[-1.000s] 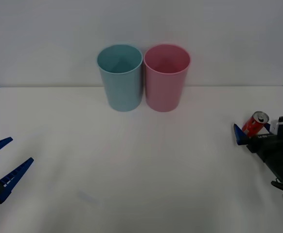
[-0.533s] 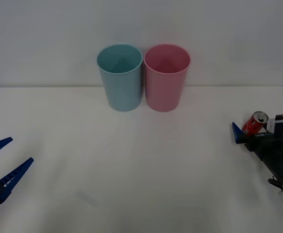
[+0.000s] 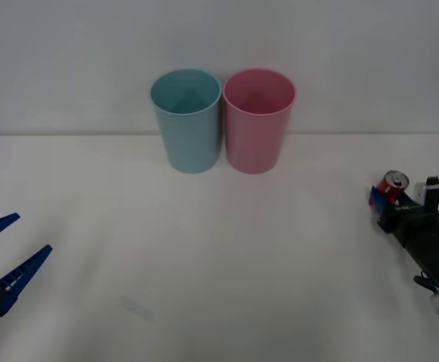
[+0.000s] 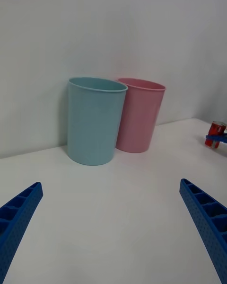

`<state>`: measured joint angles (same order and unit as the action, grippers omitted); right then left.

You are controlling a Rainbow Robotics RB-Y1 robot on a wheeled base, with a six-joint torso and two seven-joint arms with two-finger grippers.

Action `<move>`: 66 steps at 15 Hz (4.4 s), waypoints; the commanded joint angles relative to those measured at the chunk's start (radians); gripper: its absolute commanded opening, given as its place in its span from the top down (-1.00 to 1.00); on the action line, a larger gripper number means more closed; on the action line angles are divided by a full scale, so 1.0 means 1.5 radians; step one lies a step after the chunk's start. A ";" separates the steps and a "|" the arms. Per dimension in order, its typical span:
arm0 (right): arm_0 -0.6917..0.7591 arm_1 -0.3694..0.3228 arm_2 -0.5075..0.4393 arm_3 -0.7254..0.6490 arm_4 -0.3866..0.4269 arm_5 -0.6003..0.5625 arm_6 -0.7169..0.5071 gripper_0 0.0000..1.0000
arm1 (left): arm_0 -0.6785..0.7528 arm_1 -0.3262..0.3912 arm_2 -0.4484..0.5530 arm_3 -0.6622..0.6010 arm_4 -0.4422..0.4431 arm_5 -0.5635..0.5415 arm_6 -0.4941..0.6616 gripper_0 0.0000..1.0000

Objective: Grasp the object on the table and drop it into the matching bin: aluminum can to the light blue bin, PET bottle to the pink bin.

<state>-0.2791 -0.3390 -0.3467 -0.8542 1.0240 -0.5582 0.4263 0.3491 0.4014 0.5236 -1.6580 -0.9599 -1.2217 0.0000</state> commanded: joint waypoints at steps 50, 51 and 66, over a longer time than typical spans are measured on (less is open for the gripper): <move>0.012 -0.174 0.237 -0.590 0.095 -0.130 -0.453 1.00 | 0.000 0.000 0.000 0.000 0.000 0.000 0.000 -1.00; -0.012 -0.174 0.247 -0.571 0.105 -0.130 -0.458 1.00 | 0.000 0.000 0.000 0.000 0.000 0.000 0.000 -1.00; -0.414 -0.027 0.355 -0.150 0.256 -0.038 -0.561 1.00 | 0.000 0.000 0.000 0.000 0.000 0.000 0.000 -1.00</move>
<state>-0.8793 -0.3893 0.1652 -1.1048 1.4116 -0.6514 -0.4172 0.3491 0.4014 0.5236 -1.6581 -0.9599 -1.2217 0.0000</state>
